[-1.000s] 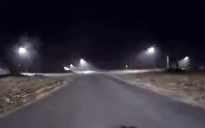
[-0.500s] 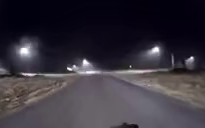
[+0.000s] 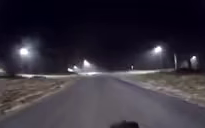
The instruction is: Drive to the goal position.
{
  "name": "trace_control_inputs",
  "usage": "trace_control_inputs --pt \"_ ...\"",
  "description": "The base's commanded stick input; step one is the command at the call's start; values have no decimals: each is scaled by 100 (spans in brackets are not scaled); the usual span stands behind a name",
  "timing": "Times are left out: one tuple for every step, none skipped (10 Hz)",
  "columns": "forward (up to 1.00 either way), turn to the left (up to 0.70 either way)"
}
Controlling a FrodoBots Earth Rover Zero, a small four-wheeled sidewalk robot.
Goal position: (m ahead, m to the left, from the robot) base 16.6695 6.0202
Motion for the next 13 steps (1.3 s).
trace_control_inputs --pt "100 4" --pt "100 4" --pt "100 4" --pt "100 4" --pt "100 4" --pt "100 4" --pt "100 4" --pt "100 4" --pt "100 4" --pt "100 9" --pt "100 11" --pt "100 11" --pt "100 11"
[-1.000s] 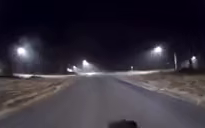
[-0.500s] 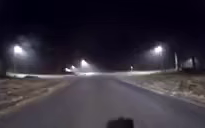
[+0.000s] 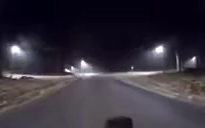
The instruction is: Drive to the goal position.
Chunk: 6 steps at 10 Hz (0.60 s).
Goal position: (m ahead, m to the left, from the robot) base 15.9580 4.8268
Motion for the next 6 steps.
trace_control_inputs --pt "100 11" --pt "100 11" --pt "100 11" --pt "100 11" --pt "100 11" --pt "100 11"
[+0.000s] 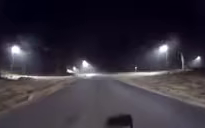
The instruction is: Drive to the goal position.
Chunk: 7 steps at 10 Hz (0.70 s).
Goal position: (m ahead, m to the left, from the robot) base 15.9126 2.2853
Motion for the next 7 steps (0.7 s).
trace_control_inputs --pt "100 11" --pt "100 11" --pt "100 11" --pt "100 9" --pt "100 9" --pt "100 9" --pt "100 9"
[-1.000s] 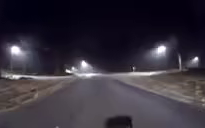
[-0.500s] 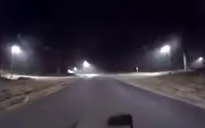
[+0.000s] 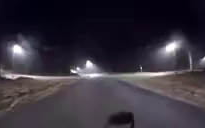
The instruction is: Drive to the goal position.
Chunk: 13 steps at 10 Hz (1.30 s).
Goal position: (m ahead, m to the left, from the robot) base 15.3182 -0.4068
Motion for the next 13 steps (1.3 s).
trace_control_inputs --pt "100 9" --pt "100 9" --pt "100 9" --pt "100 9" --pt "100 10" --pt "100 11" --pt "100 11" --pt "100 10" --pt "100 8" --pt "100 7" --pt "100 7" --pt "100 7" --pt "100 7"
